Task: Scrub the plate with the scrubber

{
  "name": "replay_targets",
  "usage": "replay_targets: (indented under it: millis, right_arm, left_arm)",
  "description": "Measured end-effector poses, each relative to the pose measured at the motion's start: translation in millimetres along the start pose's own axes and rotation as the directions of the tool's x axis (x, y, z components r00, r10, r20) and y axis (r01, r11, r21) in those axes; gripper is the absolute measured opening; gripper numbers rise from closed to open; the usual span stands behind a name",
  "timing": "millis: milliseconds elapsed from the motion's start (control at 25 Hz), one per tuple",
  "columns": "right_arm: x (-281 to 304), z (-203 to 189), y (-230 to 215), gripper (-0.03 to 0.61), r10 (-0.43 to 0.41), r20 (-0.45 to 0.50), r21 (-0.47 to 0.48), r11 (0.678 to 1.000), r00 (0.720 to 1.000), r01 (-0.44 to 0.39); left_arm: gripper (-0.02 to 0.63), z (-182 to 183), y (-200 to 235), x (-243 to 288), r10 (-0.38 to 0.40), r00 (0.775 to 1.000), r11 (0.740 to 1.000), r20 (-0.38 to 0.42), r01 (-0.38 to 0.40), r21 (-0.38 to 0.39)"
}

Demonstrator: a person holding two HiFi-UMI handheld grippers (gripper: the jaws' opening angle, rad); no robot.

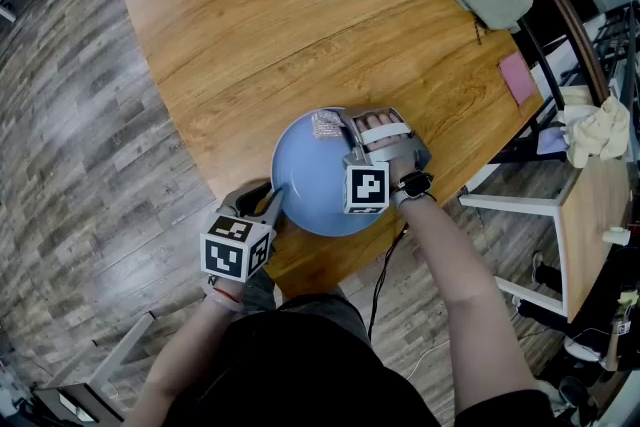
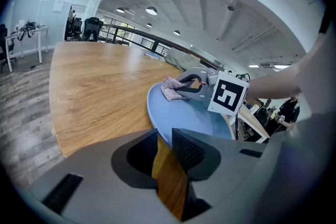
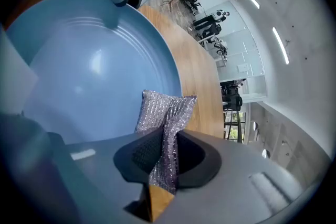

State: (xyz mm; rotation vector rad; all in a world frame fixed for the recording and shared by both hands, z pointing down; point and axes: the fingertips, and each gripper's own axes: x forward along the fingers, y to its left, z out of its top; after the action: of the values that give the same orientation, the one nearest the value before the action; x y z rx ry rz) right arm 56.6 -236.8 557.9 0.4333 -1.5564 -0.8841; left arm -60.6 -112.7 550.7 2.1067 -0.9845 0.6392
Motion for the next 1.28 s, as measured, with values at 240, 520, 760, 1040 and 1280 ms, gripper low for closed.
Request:
replay_targets:
  millis: [240,520,760,1040,1280]
  right_arm:
    - [-10,-21,12,0.057,0.01,-0.045,0.058,0.998,0.999,-0.008]
    - [-34,-40,33,0.057,0.073,-0.084,0.202,0.978,0.994,-0.055]
    - [-62,-49,61,0.058,0.222,-0.1,0.449,0.88,0.97,-0.155]
    - [-96,-36,94,0.06,0.362,-0.003,0.659,0.702,0.932,-0.271]
    - [-118,10,113,0.06,0.411,0.103,0.666,0.648,0.906,-0.369]
  left_arm:
    - [0.077,-2,-3,-2,-0.001,1.0,1.0,0.0,0.001,0.011]
    - [0.077,-3,-5,-1,0.0,1.0,1.0,0.006,0.0,0.009]
    - [0.077,-4,-7,-1,-0.011,1.0,1.0,0.0,0.011,0.012]
    - [0.074,-4,-13,1,-0.013,1.0,0.999,-0.005,0.013,0.033]
    - [0.069,-5,-13,0,-0.012,1.0,1.0,-0.002,0.012,0.021]
